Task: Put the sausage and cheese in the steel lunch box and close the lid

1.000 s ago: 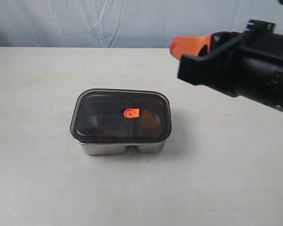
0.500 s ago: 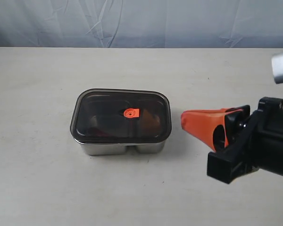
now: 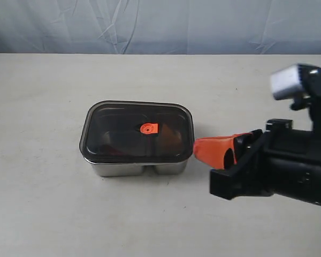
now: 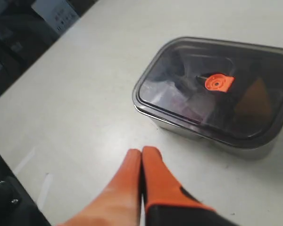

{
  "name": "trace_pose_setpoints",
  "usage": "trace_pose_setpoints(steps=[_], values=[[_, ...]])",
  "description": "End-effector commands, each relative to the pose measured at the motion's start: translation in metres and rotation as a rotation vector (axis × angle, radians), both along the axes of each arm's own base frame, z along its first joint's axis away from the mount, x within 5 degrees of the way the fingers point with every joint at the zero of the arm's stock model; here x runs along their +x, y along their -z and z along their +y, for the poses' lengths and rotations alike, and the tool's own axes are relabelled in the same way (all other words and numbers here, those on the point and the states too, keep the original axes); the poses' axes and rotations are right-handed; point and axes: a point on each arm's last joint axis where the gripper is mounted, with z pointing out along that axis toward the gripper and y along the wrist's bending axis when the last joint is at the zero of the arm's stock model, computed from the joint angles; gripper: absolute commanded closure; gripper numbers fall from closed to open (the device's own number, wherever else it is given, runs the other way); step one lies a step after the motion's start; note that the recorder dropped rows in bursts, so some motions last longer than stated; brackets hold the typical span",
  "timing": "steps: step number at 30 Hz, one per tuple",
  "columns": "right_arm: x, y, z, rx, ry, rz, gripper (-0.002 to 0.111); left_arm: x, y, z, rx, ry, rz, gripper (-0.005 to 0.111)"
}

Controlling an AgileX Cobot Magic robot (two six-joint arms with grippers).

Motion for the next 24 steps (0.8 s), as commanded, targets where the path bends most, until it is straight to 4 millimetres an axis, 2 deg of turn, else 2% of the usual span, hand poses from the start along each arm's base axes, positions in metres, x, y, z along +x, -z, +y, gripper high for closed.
trace_pose_setpoints(steps=[1, 5, 9, 12, 15, 17, 20, 24], values=[[0.021, 0.008, 0.031, -0.103, -0.029, 0.025, 0.108, 0.001, 0.002, 0.001, -0.033, -0.029, 0.009, 0.107], [0.050, 0.013, 0.073, -0.173, -0.059, 0.024, 0.108, 0.001, 0.001, 0.001, -0.034, -0.028, 0.007, 0.107], [0.091, 0.013, 0.116, -0.166, 0.020, -0.051, 0.108, 0.001, 0.001, 0.001, -0.034, -0.028, 0.007, 0.107], [0.113, 0.013, 0.159, -0.188, -0.074, -0.082, 0.108, 0.001, 0.002, 0.001, -0.030, -0.029, 0.014, 0.107], [0.141, 0.025, 0.196, -0.229, -0.173, -0.055, 0.108, 0.001, 0.002, 0.001, -0.030, -0.029, 0.014, 0.107], [0.169, 0.031, 0.208, -0.212, -0.164, -0.002, 0.108, 0.001, 0.003, 0.002, -0.026, -0.030, 0.017, 0.107], [0.209, 0.040, 0.212, -0.195, -0.138, 0.068, 0.108, 0.001, 0.003, 0.002, -0.025, -0.030, 0.020, 0.107], [0.243, 0.051, 0.215, -0.201, -0.158, 0.099, 0.108, 0.001, 0.003, 0.002, -0.025, -0.030, 0.020, 0.107]])
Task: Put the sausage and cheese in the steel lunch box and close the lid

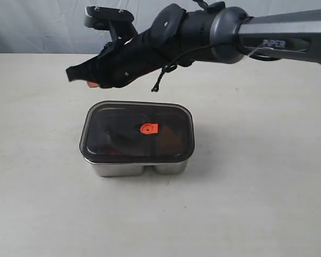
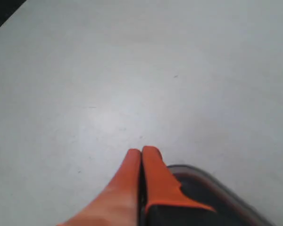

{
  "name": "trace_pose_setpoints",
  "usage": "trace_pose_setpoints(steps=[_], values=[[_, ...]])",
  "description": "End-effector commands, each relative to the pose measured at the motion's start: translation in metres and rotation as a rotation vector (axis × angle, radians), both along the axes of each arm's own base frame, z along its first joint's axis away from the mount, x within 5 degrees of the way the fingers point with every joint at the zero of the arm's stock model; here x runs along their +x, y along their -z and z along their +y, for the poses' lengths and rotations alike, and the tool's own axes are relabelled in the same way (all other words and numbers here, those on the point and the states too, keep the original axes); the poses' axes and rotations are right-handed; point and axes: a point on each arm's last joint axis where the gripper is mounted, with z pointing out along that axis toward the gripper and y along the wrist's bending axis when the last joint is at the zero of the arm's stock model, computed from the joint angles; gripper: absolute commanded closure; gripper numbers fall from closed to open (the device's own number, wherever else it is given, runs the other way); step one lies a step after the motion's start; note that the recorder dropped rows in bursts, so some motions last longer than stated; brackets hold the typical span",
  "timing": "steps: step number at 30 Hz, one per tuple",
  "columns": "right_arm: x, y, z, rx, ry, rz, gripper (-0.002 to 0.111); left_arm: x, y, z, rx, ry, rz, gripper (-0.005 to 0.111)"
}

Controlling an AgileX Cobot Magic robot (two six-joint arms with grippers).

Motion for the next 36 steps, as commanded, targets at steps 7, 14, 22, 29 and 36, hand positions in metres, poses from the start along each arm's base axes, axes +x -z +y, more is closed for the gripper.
trace_pose_setpoints(steps=[7, 14, 22, 29, 36], values=[[0.050, 0.038, 0.016, -0.138, -0.084, 0.063, 0.108, -0.001, 0.001, 0.001, -0.002, 0.000, 0.001, 0.107], [0.049, 0.057, 0.022, -0.170, -0.101, 0.128, 0.108, -0.001, 0.001, 0.001, -0.002, 0.000, 0.001, 0.107], [0.044, 0.059, 0.021, -0.202, -0.138, 0.167, 0.108, -0.001, 0.001, 0.001, -0.002, 0.000, 0.001, 0.107], [0.045, 0.056, 0.022, -0.194, -0.127, 0.142, 0.108, -0.001, 0.001, 0.001, -0.002, 0.000, 0.001, 0.107], [0.046, 0.035, 0.029, -0.127, -0.115, 0.121, 0.108, -0.001, 0.001, 0.001, -0.002, 0.000, 0.001, 0.107]])
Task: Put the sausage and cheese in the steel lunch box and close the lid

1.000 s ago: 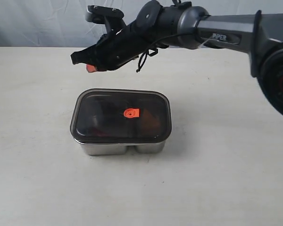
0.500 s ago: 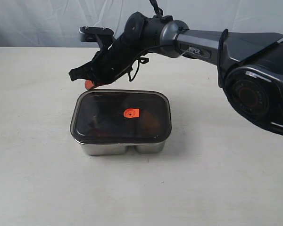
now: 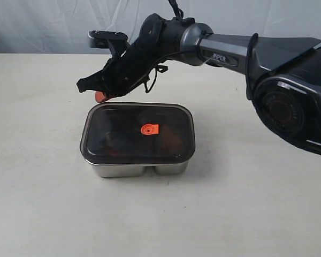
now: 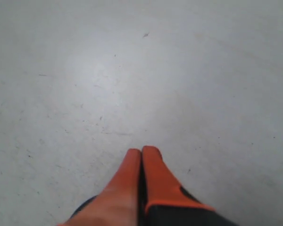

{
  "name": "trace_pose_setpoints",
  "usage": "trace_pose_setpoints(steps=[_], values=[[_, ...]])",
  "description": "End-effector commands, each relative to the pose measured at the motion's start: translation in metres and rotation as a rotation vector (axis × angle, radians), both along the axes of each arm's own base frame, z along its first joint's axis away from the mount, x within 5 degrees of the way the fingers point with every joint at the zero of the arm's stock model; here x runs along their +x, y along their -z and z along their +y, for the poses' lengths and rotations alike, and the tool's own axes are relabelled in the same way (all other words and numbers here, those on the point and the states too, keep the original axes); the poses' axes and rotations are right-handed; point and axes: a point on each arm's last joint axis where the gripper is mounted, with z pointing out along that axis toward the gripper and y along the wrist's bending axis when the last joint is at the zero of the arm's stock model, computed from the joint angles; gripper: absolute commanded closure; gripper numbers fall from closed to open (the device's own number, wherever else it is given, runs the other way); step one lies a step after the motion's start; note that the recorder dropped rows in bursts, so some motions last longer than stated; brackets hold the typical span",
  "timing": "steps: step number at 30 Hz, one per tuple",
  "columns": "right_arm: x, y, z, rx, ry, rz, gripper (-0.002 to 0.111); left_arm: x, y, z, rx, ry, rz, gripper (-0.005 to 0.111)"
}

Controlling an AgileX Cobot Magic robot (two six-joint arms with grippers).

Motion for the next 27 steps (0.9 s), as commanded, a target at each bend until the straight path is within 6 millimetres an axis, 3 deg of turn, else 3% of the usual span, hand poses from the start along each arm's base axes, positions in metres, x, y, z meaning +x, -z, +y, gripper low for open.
trace_pose_setpoints(steps=[1, 5, 9, 13, 27], values=[[-0.003, -0.018, 0.004, 0.024, -0.029, 0.003, 0.108, -0.001, 0.001, 0.000, -0.002, 0.002, -0.001, 0.107], [-0.004, -0.020, 0.005, 0.022, -0.038, 0.002, 0.108, -0.001, 0.001, 0.000, -0.001, 0.001, 0.000, 0.107], [0.006, -0.021, 0.004, 0.036, 0.061, -0.062, 0.108, -0.001, 0.002, 0.001, 0.000, 0.001, 0.002, 0.107], [0.006, -0.009, -0.001, -0.071, 0.035, -0.063, 0.108, -0.001, 0.002, 0.001, 0.000, 0.001, 0.002, 0.107], [-0.005, -0.004, -0.006, -0.148, -0.031, 0.033, 0.108, -0.001, 0.002, 0.001, 0.000, 0.001, 0.002, 0.107]])
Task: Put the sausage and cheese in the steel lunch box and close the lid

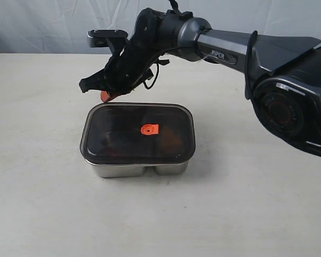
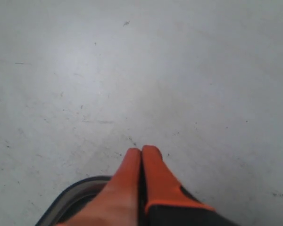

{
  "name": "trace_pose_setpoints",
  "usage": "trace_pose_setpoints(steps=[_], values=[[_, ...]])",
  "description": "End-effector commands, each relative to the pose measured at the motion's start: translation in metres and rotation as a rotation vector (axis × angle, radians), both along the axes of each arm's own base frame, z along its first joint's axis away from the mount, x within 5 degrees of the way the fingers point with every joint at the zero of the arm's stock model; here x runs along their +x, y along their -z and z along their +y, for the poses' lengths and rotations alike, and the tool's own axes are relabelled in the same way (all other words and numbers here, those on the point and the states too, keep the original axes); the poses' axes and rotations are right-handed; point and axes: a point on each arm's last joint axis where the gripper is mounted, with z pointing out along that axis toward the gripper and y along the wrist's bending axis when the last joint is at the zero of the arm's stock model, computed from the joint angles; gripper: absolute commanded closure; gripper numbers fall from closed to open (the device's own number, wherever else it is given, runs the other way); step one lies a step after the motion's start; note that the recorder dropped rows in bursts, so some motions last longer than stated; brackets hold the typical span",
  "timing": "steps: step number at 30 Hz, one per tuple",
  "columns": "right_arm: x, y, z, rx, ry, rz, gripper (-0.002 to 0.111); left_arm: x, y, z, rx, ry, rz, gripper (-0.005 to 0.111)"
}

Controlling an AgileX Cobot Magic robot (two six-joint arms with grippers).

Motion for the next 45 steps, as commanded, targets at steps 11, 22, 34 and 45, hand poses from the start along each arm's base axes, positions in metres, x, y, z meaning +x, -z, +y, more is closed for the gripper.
trace_pose_setpoints(steps=[11, 22, 34, 45], values=[[-0.003, 0.000, -0.002, -0.012, -0.010, 0.041, 0.108, -0.001, 0.001, 0.000, -0.002, 0.001, -0.001, 0.107], [-0.002, -0.023, -0.001, 0.042, 0.021, -0.006, 0.108, -0.001, 0.001, 0.000, -0.002, 0.001, -0.001, 0.107], [-0.069, -0.054, 0.021, -0.108, -0.227, -0.017, 0.108, -0.001, 0.001, 0.000, -0.002, 0.001, -0.001, 0.107], [-0.120, -0.028, 0.034, -0.323, -0.192, -0.053, 0.108, -0.001, 0.002, 0.001, 0.000, 0.001, 0.003, 0.107]])
